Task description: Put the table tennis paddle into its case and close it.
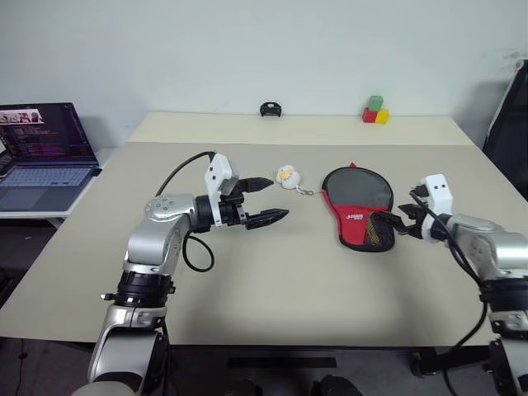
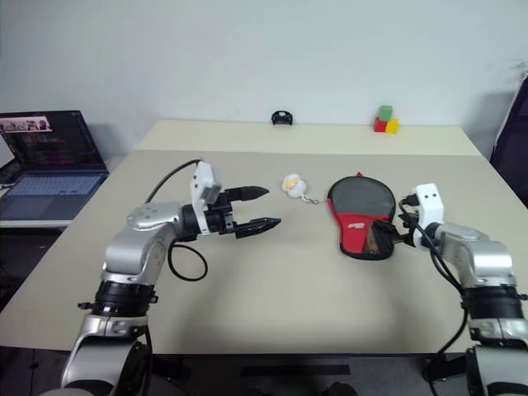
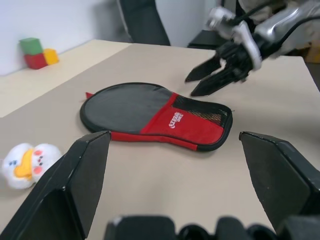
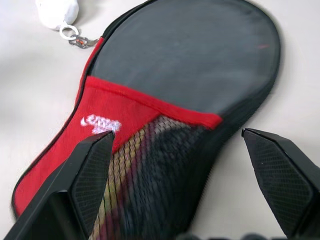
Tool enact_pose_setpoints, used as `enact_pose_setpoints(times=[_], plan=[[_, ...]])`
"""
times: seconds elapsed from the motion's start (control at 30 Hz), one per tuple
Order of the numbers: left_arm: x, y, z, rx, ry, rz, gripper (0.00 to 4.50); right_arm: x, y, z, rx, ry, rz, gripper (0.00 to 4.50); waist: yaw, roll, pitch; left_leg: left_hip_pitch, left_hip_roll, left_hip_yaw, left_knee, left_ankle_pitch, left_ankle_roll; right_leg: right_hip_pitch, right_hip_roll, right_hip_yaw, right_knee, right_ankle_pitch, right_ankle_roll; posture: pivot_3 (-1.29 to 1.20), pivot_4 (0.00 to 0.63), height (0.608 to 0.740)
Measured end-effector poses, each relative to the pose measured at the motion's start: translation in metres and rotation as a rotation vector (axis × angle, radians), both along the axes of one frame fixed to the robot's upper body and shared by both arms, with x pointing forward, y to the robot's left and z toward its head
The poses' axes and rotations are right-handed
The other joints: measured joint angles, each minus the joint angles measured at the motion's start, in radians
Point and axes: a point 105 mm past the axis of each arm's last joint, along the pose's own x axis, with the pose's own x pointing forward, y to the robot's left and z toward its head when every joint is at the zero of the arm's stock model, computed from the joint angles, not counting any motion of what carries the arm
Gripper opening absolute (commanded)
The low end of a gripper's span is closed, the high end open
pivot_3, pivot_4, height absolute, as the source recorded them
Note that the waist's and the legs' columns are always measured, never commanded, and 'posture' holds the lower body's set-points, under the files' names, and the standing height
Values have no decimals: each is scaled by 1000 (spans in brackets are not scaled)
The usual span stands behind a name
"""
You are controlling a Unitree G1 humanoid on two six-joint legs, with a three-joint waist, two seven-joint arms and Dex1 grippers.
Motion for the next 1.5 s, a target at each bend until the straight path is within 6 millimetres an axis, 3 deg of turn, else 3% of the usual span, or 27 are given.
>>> enact_pose_setpoints(times=[0.4,0.87,0.97,1.37,1.5], plan=[[-1,6,4,1,2,48,4500,24,-18,-20,-17,46,-69,4474,-7,0,0,1,0,1,0,0,0,0,0,1,1,0,0,0,150,740],[-2,1,1,19,8,35,4500,34,3,-26,21,69,-14,4474,-24,0,0,3,1,3,0,0,-1,0,0,2,5,0,0,0,150,740],[-2,3,1,25,7,39,4500,36,10,-28,12,69,6,3859,-32,0,0,4,1,3,0,1,-1,0,0,2,6,0,0,0,150,740],[-4,15,-11,60,36,60,4500,38,35,-32,25,76,72,51,-38,0,-1,8,1,3,0,1,-2,1,1,3,8,1,-2,0,150,740],[-10,25,-20,103,61,61,4500,36,41,-30,27,77,91,11,-43,0,-1,8,2,3,0,1,-2,1,2,3,8,2,-3,0,150,740]])
